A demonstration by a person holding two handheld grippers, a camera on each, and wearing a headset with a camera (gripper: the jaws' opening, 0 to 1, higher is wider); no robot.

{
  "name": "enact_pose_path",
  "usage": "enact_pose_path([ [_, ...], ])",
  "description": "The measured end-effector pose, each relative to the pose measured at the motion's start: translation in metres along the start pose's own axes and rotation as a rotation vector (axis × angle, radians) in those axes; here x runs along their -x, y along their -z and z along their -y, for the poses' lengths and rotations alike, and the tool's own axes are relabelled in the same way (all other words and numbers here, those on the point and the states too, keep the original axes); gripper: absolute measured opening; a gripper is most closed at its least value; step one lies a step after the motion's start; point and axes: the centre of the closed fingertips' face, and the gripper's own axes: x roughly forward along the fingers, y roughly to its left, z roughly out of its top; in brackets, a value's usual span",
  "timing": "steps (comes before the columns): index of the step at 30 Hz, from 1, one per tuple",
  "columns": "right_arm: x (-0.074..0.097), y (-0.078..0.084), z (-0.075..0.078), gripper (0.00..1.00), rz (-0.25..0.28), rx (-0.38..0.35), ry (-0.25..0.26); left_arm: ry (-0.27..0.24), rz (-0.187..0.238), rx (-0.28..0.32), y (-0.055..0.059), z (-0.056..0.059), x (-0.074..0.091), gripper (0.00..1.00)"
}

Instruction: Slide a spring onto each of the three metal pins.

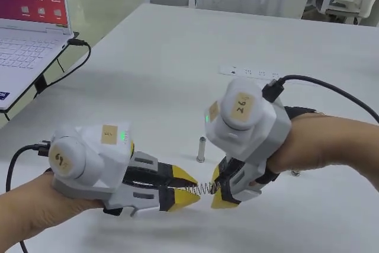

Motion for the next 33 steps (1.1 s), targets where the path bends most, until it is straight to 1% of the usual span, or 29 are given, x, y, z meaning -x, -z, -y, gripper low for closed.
enact_pose_path([
  [9,0.004,-0.004,0.001,0.09,0.014,0.007,0.015,-0.005,-0.004,-0.002,0.001,-0.001,0.000,0.02],
  [14,0.010,-0.011,0.000,0.09,0.032,0.012,0.020,-0.006,-0.022,-0.015,0.004,0.000,-0.002,0.02],
  [26,0.017,-0.026,-0.004,0.09,0.070,0.017,0.015,0.008,-0.044,-0.036,0.008,0.002,-0.005,0.02],
  [33,0.018,-0.033,-0.006,0.09,0.069,0.034,0.018,0.015,-0.043,-0.038,0.007,0.004,-0.006,0.02],
])
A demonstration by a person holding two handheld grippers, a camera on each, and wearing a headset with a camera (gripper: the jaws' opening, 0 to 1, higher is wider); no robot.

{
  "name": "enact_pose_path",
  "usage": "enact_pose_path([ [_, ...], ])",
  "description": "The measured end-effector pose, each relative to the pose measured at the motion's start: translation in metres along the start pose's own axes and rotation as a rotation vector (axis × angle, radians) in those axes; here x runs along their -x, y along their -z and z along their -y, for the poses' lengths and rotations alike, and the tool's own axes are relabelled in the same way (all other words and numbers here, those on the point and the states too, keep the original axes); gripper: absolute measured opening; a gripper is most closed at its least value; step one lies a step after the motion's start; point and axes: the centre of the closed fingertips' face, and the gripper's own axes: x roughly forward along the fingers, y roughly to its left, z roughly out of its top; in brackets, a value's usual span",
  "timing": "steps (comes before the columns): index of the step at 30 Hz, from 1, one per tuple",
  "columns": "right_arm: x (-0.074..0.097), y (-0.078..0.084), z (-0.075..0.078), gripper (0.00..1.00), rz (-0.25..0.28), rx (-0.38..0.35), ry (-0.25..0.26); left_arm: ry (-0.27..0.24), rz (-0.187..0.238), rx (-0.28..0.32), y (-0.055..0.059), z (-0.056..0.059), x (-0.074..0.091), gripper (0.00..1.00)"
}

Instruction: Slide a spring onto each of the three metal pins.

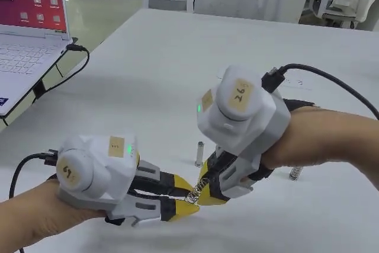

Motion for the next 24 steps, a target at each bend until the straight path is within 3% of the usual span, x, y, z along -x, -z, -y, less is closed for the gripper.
enact_pose_path([
  [24,-0.0022,-0.0032,0.0010,0.08,-0.036,0.024,-0.007,0.005,0.009,0.014,0.0030,0.0000,-0.0020,0.04],
])
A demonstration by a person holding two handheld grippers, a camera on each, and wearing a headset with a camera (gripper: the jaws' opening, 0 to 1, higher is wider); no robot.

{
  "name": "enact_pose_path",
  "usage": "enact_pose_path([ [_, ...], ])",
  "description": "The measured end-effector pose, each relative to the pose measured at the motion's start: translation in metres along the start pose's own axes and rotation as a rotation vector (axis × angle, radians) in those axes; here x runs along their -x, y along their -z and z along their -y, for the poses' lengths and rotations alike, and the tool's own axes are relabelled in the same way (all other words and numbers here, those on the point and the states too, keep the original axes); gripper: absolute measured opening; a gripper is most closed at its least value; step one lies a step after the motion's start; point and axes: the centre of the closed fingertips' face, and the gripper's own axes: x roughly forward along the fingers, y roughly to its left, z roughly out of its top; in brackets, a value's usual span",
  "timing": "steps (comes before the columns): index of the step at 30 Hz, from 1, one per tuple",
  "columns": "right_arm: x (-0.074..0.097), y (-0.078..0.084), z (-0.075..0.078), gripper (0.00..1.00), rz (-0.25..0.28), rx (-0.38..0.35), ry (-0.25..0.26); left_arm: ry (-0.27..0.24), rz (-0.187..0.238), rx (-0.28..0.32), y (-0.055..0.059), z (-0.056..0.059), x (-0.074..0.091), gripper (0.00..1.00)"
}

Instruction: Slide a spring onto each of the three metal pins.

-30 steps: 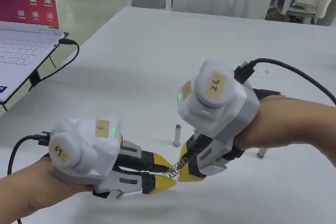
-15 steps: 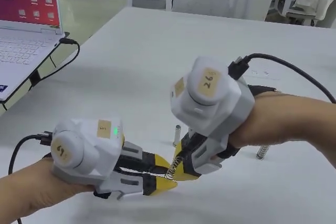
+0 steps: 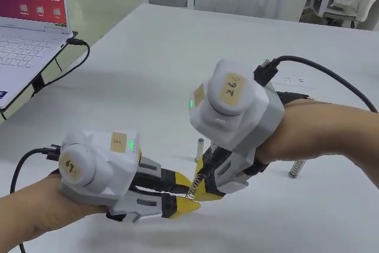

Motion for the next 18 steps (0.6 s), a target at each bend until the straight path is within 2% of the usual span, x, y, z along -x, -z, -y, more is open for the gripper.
enact_pose_path([
  [13,0.002,0.005,0.006,0.08,-0.018,-0.005,0.006,-0.043,0.015,0.059,0.003,-0.008,0.006,0.20],
  [18,0.007,0.009,0.010,0.08,-0.021,-0.013,0.018,-0.071,0.011,0.095,0.007,-0.013,0.009,0.32],
])
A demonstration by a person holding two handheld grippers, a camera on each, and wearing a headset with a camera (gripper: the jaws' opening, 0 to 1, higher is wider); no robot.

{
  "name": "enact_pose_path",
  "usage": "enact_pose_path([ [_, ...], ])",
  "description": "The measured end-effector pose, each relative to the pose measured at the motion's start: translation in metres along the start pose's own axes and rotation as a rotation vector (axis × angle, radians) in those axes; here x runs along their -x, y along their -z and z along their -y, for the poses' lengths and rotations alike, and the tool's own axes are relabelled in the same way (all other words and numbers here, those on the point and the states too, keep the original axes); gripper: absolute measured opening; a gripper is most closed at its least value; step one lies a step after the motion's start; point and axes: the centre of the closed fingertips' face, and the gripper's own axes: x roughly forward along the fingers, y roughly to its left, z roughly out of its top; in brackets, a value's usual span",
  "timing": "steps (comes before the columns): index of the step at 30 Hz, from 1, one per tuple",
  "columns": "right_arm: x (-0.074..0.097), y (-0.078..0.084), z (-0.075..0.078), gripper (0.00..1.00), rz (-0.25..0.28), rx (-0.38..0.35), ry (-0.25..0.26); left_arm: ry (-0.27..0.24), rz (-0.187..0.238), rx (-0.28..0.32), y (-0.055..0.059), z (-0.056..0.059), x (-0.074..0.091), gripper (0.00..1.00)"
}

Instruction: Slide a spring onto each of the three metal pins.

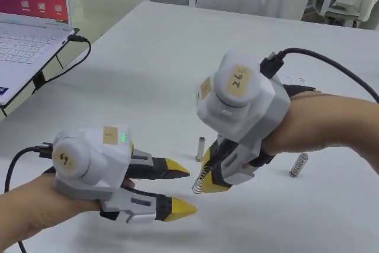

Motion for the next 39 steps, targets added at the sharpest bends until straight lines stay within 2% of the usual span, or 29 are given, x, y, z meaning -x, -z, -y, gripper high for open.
enact_pose_path([
  [21,0.017,0.010,0.021,0.08,-0.024,-0.008,0.041,-0.061,0.036,0.090,0.004,-0.004,0.008,0.55],
  [31,0.025,0.013,0.043,0.08,-0.047,-0.010,0.071,-0.051,0.047,0.105,0.006,0.001,0.008,0.60],
  [39,0.028,0.009,0.060,0.08,-0.049,-0.011,0.085,-0.045,0.051,0.114,0.007,0.004,0.008,0.61],
])
